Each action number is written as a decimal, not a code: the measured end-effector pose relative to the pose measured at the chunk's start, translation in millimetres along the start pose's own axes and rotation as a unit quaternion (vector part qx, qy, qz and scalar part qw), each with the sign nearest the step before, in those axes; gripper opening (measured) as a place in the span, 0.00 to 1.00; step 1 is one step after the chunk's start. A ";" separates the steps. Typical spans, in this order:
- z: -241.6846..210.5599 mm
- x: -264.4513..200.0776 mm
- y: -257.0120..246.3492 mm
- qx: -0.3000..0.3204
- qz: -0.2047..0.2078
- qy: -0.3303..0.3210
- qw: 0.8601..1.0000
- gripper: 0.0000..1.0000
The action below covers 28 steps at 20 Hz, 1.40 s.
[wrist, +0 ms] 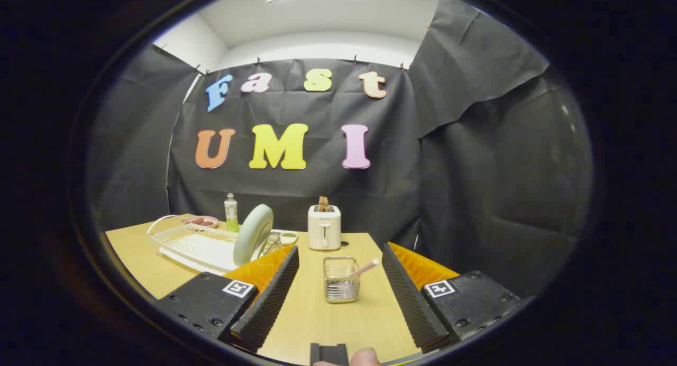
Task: Take the plate from the dish rack, then take the spoon from the basket and place it into the plate.
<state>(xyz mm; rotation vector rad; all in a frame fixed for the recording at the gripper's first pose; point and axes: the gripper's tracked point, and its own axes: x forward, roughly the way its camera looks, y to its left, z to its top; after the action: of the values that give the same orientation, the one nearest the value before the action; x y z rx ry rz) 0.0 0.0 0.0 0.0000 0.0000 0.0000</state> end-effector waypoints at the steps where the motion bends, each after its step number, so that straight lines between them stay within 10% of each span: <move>1: 1.9 -4.2 5.9 0.001 -0.001 -0.005 1.000 1.00; 28: 10.5 -9.6 90.1 -0.002 0.031 -0.005 1.000 1.00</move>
<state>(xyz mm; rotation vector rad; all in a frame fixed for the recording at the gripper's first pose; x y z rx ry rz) -9.6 90.1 10.5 -0.0044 -0.0099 0.0618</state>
